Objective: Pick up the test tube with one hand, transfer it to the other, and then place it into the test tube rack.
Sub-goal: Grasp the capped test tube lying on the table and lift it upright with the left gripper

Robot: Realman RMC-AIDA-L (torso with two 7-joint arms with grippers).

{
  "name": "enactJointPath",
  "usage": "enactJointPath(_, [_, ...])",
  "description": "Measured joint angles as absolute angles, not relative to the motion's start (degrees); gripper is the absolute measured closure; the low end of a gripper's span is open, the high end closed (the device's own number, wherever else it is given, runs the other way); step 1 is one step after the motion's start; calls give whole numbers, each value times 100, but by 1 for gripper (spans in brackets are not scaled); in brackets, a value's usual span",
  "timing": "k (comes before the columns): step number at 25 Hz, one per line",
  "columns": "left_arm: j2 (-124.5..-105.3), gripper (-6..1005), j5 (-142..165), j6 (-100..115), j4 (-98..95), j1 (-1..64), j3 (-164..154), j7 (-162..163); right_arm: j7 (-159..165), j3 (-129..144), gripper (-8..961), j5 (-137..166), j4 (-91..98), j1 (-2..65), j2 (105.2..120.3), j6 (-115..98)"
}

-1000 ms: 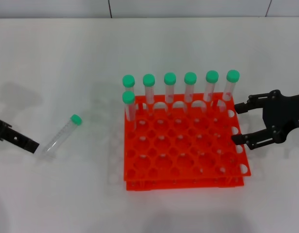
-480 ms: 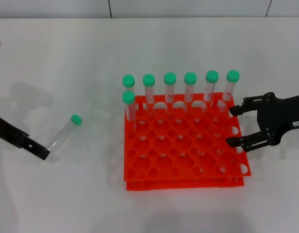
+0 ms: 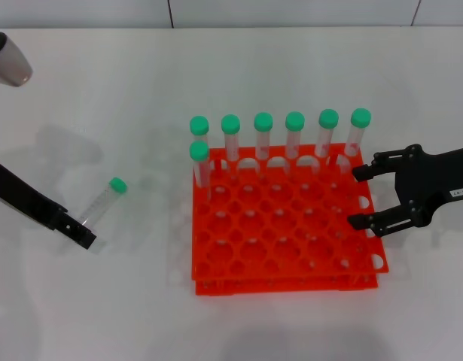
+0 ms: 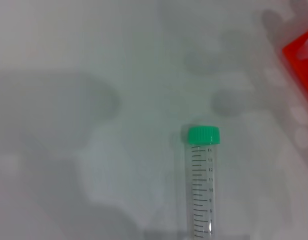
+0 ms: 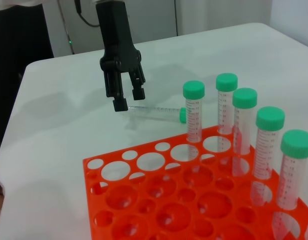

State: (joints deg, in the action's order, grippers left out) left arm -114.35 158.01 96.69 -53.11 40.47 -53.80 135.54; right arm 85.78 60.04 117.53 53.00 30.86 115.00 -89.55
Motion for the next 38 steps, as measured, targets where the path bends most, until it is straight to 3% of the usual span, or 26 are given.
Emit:
enactJointPath(5, [-11451, 137, 15804, 9620, -5302, 4050, -5547, 13666, 8578, 6003, 132, 11751, 5292, 3085, 11504, -8932])
enactJointPath(27, [-11522, 519, 16102, 9309, -5012, 4217, -5735, 13946, 8578, 6081, 134, 11750, 5284, 3117, 11505, -8802])
enactJointPath(38, [-11561, 534, 16228, 9166, -4946, 4300, -5786, 13974, 8578, 6101, 135, 11751, 5278, 3145, 11506, -8743])
